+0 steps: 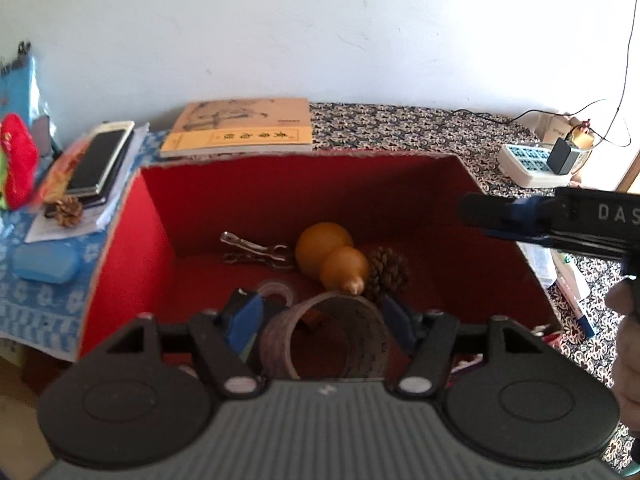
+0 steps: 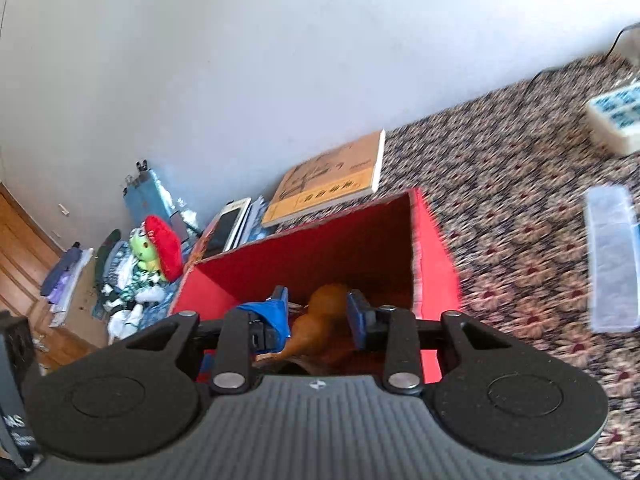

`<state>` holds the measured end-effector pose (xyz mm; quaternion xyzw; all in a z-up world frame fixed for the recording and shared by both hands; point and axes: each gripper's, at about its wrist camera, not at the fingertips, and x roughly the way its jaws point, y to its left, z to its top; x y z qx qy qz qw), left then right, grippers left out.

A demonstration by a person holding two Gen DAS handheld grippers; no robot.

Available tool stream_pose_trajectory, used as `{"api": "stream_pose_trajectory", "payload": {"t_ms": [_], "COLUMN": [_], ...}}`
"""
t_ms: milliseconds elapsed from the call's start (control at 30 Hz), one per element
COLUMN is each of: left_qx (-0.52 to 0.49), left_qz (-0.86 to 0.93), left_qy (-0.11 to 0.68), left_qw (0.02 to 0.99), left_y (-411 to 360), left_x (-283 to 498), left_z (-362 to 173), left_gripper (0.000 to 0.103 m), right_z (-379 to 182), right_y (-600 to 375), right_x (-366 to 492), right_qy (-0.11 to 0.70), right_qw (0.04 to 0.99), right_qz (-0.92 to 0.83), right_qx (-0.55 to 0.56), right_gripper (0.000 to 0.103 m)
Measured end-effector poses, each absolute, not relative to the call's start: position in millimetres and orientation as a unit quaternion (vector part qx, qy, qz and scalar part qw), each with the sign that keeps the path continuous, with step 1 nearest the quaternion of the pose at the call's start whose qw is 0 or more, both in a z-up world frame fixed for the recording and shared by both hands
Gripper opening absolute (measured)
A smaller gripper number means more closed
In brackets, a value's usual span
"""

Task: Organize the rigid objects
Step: 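Withdraw the right tool from the box toward the white tube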

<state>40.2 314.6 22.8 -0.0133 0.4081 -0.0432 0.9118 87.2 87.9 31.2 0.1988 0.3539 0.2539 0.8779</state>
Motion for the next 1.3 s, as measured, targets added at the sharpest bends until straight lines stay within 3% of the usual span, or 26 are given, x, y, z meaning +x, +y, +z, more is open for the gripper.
{"api": "stream_pose_trajectory", "payload": {"t_ms": [267,1300], "left_qx": [0.017,0.072], "left_qz": [-0.009,-0.007], "left_qy": [0.397,0.434], "left_qw": [0.918,0.898], "left_y": [269.4,55.3], "left_x": [23.6,17.5], "left_z": [43.0,14.8], "left_gripper": [0.067,0.068], "right_z": [42.8,15.8], "right_y": [48.6,-128.5], "right_x": [64.1,37.4], "right_qy": [0.313,0.405], "right_qw": [0.91,0.882], "right_qz": [0.213,0.185], "right_qx": [0.167,0.153], "right_gripper": [0.016,0.016]}}
